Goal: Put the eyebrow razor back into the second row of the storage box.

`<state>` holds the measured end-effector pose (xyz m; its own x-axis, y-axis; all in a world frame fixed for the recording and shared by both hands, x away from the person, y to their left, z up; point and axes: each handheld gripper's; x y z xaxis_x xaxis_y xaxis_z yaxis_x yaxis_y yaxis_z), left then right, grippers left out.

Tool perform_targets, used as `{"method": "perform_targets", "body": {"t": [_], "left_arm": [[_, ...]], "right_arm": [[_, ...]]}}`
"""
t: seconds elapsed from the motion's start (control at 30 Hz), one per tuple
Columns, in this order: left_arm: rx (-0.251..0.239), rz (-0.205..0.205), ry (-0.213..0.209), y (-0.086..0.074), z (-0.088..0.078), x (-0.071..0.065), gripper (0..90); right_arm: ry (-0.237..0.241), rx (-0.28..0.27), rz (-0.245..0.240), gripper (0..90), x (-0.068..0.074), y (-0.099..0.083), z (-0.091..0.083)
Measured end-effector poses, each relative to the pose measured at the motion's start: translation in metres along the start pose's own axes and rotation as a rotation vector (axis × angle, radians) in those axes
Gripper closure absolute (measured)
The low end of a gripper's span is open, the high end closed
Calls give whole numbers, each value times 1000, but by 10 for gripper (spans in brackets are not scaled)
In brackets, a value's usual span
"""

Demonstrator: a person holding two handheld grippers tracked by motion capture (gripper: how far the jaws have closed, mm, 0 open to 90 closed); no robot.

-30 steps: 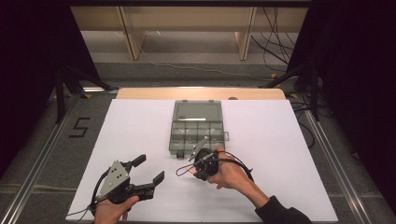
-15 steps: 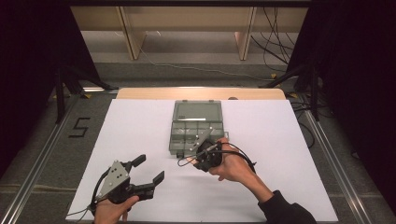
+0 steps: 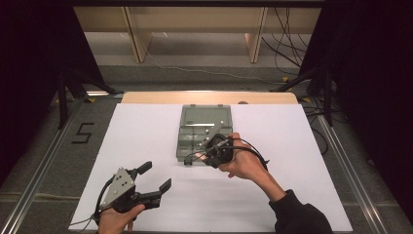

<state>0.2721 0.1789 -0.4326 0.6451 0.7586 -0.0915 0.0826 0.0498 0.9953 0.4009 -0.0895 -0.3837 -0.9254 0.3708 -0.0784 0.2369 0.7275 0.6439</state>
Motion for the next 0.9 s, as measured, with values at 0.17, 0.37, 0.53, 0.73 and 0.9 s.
{"method": "perform_targets", "body": {"t": [0.17, 0.37, 0.53, 0.73, 0.9], "left_arm": [[0, 0, 0, 0, 0, 0, 156], [2, -7, -6, 0, 0, -1, 156], [2, -8, 0, 0, 0, -1, 156], [-1, 2, 2, 0, 0, 0, 156], [-2, 1, 0, 0, 0, 0, 156]], "right_arm": [[-10, -2, 3, 745, -6, 2, 0], [-18, 1, 2, 746, -13, 5, 2], [-28, 2, 1, 745, -19, 9, 3], [-17, 0, 6, 745, -27, 12, 6], [-21, 10, 6, 745, -31, 11, 10]]}}
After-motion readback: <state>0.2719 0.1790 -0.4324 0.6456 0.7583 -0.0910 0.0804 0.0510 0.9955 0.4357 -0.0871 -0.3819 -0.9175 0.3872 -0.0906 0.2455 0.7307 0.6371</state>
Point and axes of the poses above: each handheld gripper's, and its own axes: z roughly forward along the jaws, y roughly out of its top, x roughly to its left, and after that the axes turned 9 degrees about -x, right-handed
